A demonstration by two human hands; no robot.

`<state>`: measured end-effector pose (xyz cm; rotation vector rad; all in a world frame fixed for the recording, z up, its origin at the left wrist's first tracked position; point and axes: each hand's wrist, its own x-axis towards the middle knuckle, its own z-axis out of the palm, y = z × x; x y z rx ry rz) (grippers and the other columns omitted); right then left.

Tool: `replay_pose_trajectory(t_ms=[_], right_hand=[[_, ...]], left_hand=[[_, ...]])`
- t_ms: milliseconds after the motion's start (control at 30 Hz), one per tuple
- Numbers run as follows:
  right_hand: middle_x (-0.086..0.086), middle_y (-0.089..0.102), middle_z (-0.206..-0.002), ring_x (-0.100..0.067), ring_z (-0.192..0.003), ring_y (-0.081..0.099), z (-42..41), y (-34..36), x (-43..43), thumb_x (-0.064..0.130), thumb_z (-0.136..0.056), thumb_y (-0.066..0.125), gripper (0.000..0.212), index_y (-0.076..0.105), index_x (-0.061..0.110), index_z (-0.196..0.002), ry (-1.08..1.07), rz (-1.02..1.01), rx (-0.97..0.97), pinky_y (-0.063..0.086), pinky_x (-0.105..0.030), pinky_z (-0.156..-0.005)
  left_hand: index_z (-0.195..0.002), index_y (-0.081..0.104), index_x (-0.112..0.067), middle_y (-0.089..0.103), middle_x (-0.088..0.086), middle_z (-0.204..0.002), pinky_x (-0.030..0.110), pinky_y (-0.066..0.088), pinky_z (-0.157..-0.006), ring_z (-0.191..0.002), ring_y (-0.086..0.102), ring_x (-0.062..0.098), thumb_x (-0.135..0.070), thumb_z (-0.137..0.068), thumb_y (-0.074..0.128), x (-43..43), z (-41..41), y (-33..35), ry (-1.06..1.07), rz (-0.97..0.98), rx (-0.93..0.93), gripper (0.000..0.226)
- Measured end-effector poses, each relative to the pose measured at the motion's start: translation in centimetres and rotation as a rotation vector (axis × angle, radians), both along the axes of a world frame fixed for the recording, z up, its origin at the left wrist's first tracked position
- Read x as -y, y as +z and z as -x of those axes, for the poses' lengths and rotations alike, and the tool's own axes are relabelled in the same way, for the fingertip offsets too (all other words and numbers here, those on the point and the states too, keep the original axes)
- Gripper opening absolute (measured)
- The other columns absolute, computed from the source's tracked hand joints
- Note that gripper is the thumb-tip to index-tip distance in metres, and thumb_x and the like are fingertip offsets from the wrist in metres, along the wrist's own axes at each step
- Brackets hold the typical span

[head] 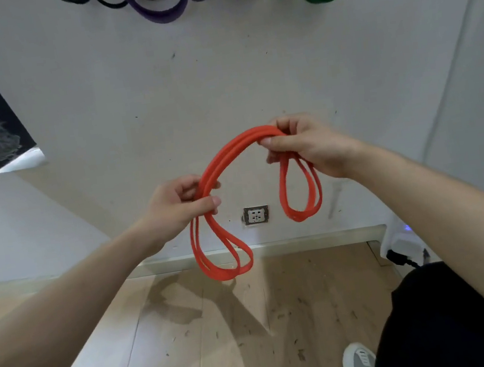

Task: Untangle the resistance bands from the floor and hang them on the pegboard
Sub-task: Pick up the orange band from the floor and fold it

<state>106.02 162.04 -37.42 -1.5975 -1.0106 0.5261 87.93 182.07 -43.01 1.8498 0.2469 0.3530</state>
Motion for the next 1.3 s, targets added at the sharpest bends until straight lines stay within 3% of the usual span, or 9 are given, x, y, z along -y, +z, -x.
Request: replay_pose_trajectory(t_ms=[100,233,533,633,767,867,967,1133,1300], right_hand=[[-0.004,0.065,-0.083,-0.018,-0.079,0.066,-1.4,-1.3,1.2,0.005,-0.092,0.069,0.011,0.066,0.003,-0.103,0.018,0.161,0.039,0.053,-0.036,-0.088],[-0.011,0.067,-0.091,-0.023,-0.087,0.065,-1.8,-2.3,2.0,0.010,-0.087,0.076,0.022,0.067,0.009,-0.107,0.074,0.267,0.033,0.050,-0.041,-0.088],[-0.015,0.067,-0.085,-0.026,-0.081,0.066,0.8,-0.5,2.0,0.011,-0.092,0.071,0.019,0.065,0.001,-0.107,-0.059,-0.045,-0.127,0.055,-0.039,-0.085],[-0.013,0.069,-0.086,-0.023,-0.080,0.068,1.6,0.4,2.0,0.010,-0.094,0.068,0.015,0.066,0.001,-0.106,-0.128,-0.113,-0.099,0.058,-0.033,-0.082],[-0.012,0.071,-0.094,-0.020,-0.083,0.070,1.6,3.4,3.4,0.012,-0.097,0.064,0.009,0.067,0.012,-0.106,-0.236,-0.218,-0.089,0.057,-0.023,-0.076],[-0.013,0.070,-0.105,-0.021,-0.086,0.074,0.5,6.7,5.0,0.021,-0.100,0.062,0.012,0.068,0.025,-0.109,-0.331,-0.243,-0.013,0.059,-0.030,-0.082],[-0.005,0.069,-0.101,-0.019,-0.086,0.073,-1.0,10.7,6.7,0.024,-0.101,0.059,0.016,0.067,0.034,-0.110,-0.407,-0.292,0.088,0.060,-0.034,-0.085],[-0.003,0.070,-0.101,-0.017,-0.085,0.073,-3.4,17.1,9.1,0.023,-0.101,0.059,0.037,0.056,0.026,-0.137,-0.526,-0.407,0.231,0.061,-0.034,-0.082],[-0.002,0.071,-0.101,-0.015,-0.081,0.073,-4.9,22.4,10.4,0.024,-0.100,0.061,0.031,0.056,0.026,-0.130,-0.626,-0.557,0.306,0.062,-0.034,-0.078]], left_hand=[[-0.109,0.071,-0.007,0.073,0.004,-0.077,0.022,0.058,-0.074,-0.074,0.071,0.016,-0.009,-0.085,0.075,0.3,-0.3,0.7,0.049,0.103,0.088,0.024],[-0.102,0.072,-0.012,0.069,-0.005,-0.073,0.020,0.057,-0.073,-0.069,0.068,0.011,-0.010,-0.091,0.069,1.0,-1.1,1.6,0.105,0.189,0.166,0.012],[-0.107,0.067,-0.014,0.073,-0.001,-0.080,0.020,0.055,-0.067,-0.067,0.066,0.010,-0.015,-0.095,0.068,4.4,-4.1,5.8,0.331,0.386,0.262,0.012],[-0.107,0.068,-0.011,0.076,0.001,-0.084,0.023,0.056,-0.071,-0.071,0.069,0.010,-0.015,-0.095,0.067,5.7,-5.6,7.7,0.300,0.372,0.265,0.013],[-0.107,0.071,-0.011,0.079,0.004,-0.089,0.030,0.057,-0.074,-0.081,0.073,0.017,-0.018,-0.092,0.071,7.0,-7.1,11.1,0.253,0.276,0.270,0.017],[-0.104,0.074,-0.016,0.074,0.004,-0.091,0.035,0.060,-0.080,-0.086,0.072,0.021,-0.022,-0.091,0.074,7.9,-8.5,14.4,0.217,0.201,0.274,0.014],[-0.106,0.073,-0.015,0.070,0.005,-0.088,0.031,0.061,-0.078,-0.085,0.070,0.021,-0.025,-0.091,0.073,9.4,-9.8,18.3,0.170,0.137,0.312,0.018],[-0.111,0.071,-0.016,0.075,0.005,-0.092,0.029,0.062,-0.072,-0.078,0.075,0.019,-0.024,-0.091,0.074,13.1,-12.1,24.6,0.165,0.062,0.475,0.022],[-0.104,0.069,-0.023,0.077,-0.001,-0.090,0.038,0.063,-0.076,-0.079,0.077,0.019,-0.029,-0.090,0.075,16.2,-15.4,30.0,0.249,0.056,0.652,0.016]])
